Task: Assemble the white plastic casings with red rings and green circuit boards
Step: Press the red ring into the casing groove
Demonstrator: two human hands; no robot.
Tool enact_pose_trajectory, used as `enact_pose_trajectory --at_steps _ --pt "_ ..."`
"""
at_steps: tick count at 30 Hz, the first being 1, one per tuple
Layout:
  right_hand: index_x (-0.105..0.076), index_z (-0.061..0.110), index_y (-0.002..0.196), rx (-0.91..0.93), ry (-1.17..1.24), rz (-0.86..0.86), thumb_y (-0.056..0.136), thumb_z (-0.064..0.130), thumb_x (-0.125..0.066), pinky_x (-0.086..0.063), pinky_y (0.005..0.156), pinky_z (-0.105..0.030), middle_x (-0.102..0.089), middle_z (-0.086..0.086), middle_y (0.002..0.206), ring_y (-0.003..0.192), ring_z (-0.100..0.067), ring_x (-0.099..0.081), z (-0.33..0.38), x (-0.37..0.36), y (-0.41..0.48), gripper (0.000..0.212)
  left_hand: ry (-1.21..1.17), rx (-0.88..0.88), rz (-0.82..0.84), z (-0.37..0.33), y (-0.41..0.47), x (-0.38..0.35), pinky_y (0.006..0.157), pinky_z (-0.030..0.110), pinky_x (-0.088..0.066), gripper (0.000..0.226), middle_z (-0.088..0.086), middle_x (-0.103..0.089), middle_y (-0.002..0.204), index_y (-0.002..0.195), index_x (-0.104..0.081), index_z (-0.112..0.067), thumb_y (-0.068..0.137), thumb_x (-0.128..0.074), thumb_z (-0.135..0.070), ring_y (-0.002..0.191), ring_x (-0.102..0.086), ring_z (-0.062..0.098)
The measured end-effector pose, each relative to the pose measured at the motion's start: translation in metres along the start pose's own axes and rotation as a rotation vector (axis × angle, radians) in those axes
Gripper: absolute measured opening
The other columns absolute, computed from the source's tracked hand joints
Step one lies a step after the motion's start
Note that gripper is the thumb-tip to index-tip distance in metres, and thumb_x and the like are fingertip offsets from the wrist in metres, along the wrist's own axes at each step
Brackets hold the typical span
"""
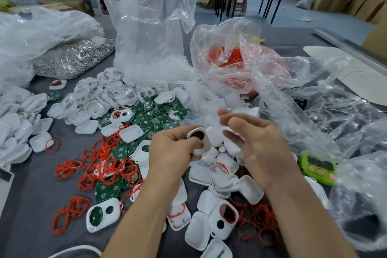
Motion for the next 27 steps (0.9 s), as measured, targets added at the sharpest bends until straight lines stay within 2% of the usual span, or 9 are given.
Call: enact_pose_trajectory --at_steps 4,6,9,11,15,18,21,24,27 --pt "-0.081 0.031 0.074 0.176 -0.776 -0.307 0.091 0.008 -0.069 -0.048 0.058 -0.009 -0.076 0.015 0.074 0.061 0.003 -0.064 0.029 0.023 0.034 0.031 0.026 -0.015 -0.014 -0.005 -0.001 0.002 0.058 0.026 -0.058 0.038 0.004 -0.079 0.082 0.08 -0.085 -0.026 0.079 -0.068 0.008 0.065 -0.068 0.009" --pt "-0.082 0.028 0.088 0.132 -1.106 -0.255 0.094 0.007 -0.064 -0.046 0.061 -0.004 -0.077 0.012 0.088 0.067 0.001 -0.065 0.028 0.018 0.062 0.028 -0.005 -0.01 0.001 -0.006 0.0 0.001 0.059 0.026 -0.058 0.033 0.003 -0.08 0.085 0.082 -0.085 -0.027 0.084 -0.07 0.003 0.068 -0.069 0.01" --pt "-0.081 0.018 0.106 -0.028 -1.431 -0.136 0.094 0.005 -0.064 -0.057 0.092 -0.028 -0.077 -0.005 0.111 0.099 -0.022 -0.071 0.011 0.012 0.099 0.024 -0.068 0.017 0.041 -0.007 0.0 0.0 0.056 0.023 -0.056 0.026 0.002 -0.08 0.087 0.084 -0.085 -0.025 0.088 -0.072 -0.003 0.069 -0.071 0.011" --pt "-0.079 0.014 0.109 -0.063 -1.51 -0.121 0.093 0.009 -0.067 -0.059 0.091 -0.038 -0.076 -0.011 0.11 0.101 -0.029 -0.07 0.005 0.011 0.111 0.021 -0.094 0.033 0.065 -0.007 0.0 -0.001 0.054 0.021 -0.054 0.024 0.004 -0.079 0.086 0.086 -0.085 -0.023 0.089 -0.071 -0.004 0.066 -0.07 0.01" --pt "-0.077 0.016 0.101 0.018 -1.609 -0.143 0.093 0.015 -0.067 -0.06 0.085 -0.04 -0.075 -0.01 0.099 0.093 -0.03 -0.069 0.002 0.004 0.112 0.014 -0.128 0.058 0.077 -0.007 0.001 -0.002 0.047 0.023 -0.055 0.021 0.012 -0.08 0.089 0.093 -0.081 -0.012 0.093 -0.064 0.0 0.06 -0.071 0.019" --pt "-0.079 0.02 0.086 0.128 -1.479 -0.252 0.093 0.015 -0.065 -0.056 0.072 -0.031 -0.074 -0.003 0.084 0.084 -0.025 -0.07 0.008 0.011 0.099 0.017 -0.139 0.055 0.079 -0.007 0.0 -0.004 0.046 0.025 -0.056 0.021 0.012 -0.079 0.087 0.096 -0.078 -0.007 0.094 -0.06 0.005 0.056 -0.07 0.022" --pt "-0.078 0.029 0.069 0.221 -1.025 -0.384 0.086 0.018 -0.077 -0.046 0.054 -0.014 -0.067 0.017 0.058 0.058 -0.001 -0.064 0.023 0.022 0.065 0.02 -0.097 0.027 0.051 -0.006 -0.001 -0.002 0.048 0.026 -0.057 0.024 0.013 -0.079 0.089 0.089 -0.081 -0.01 0.092 -0.063 0.004 0.06 -0.071 0.023" --pt "-0.081 0.023 0.067 0.037 -0.323 -0.297 0.076 0.012 -0.087 -0.047 0.054 -0.016 -0.066 0.009 0.056 0.047 -0.003 -0.053 0.007 0.018 0.025 0.015 -0.061 -0.012 0.008 -0.006 0.001 0.0 0.051 0.028 -0.057 0.027 0.011 -0.079 0.087 0.082 -0.084 -0.015 0.09 -0.066 0.004 0.065 -0.071 0.024" --pt "-0.081 0.015 0.068 -0.17 0.004 -0.136 0.074 0.008 -0.083 -0.045 0.05 -0.019 -0.063 -0.003 0.06 0.049 -0.01 -0.049 -0.016 0.0 -0.007 0.009 -0.04 -0.024 -0.013 -0.005 0.0 -0.002 0.052 0.029 -0.059 0.028 0.009 -0.079 0.086 0.081 -0.084 -0.017 0.088 -0.067 0.005 0.067 -0.071 0.021"
Point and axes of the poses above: each hand's wrist, its own y-axis towards the middle knuckle, its own x-axis out of the back of the hand, z = x × y, the point moved 5 cm from there along y, towards the middle knuckle
